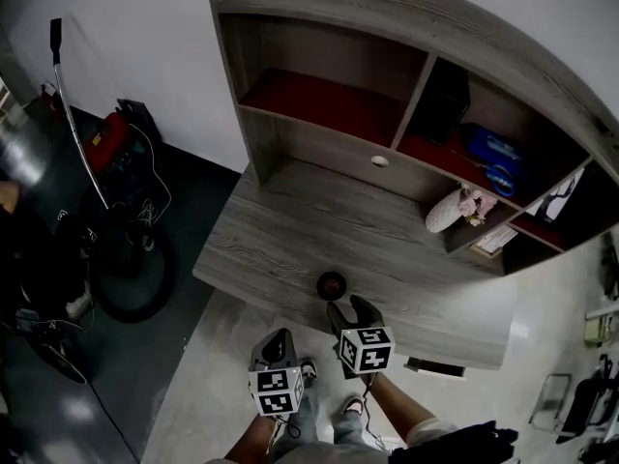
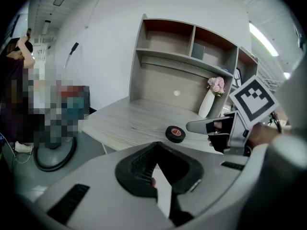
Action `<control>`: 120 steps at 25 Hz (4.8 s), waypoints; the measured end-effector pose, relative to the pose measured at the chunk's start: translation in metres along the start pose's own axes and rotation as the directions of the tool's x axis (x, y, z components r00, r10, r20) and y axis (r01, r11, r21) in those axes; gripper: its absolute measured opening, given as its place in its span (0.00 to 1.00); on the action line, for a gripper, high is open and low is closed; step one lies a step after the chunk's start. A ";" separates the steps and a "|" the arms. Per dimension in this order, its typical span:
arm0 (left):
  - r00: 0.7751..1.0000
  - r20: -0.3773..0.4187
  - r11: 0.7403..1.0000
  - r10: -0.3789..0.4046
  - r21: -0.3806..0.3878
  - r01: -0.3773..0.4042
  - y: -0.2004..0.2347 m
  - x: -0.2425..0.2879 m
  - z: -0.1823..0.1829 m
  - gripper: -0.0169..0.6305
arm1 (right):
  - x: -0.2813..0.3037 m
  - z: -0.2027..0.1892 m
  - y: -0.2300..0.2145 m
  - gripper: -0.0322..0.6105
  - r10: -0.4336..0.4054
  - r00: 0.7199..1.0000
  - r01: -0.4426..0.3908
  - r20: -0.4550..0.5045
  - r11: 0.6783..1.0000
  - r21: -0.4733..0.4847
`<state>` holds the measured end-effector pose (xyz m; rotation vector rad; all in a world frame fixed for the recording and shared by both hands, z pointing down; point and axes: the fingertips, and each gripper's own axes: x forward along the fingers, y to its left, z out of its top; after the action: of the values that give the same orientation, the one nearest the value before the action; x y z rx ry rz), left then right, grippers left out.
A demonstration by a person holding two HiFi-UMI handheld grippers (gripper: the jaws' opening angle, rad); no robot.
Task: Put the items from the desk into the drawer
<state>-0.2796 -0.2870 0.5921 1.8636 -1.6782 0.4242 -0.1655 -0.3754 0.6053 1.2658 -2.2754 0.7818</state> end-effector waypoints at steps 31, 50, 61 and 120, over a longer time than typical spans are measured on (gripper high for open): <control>0.995 -0.086 0.996 -0.041 -0.087 0.033 0.031 0.056 -0.026 0.04 | 0.071 -0.019 -0.015 0.51 -0.074 0.990 0.061 -0.123 0.992 -0.109; 0.996 -0.090 0.992 -0.011 -0.123 0.000 0.047 0.057 -0.033 0.04 | 0.080 -0.026 -0.015 0.53 -0.115 0.984 0.095 -0.138 0.985 -0.142; 0.996 -0.090 0.993 -0.013 -0.116 0.002 0.044 0.057 -0.033 0.04 | 0.078 -0.025 -0.017 0.53 -0.123 0.982 0.105 -0.145 0.987 -0.125; 0.915 -0.122 0.906 -0.383 0.145 0.399 -0.212 -0.002 -0.049 0.04 | -0.181 -0.064 -0.155 0.53 -0.409 0.911 0.412 -0.042 0.905 0.105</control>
<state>-0.0654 -0.2488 0.5841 2.2056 -1.1948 0.4826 0.0642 -0.2865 0.5867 1.7063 -1.8694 0.7644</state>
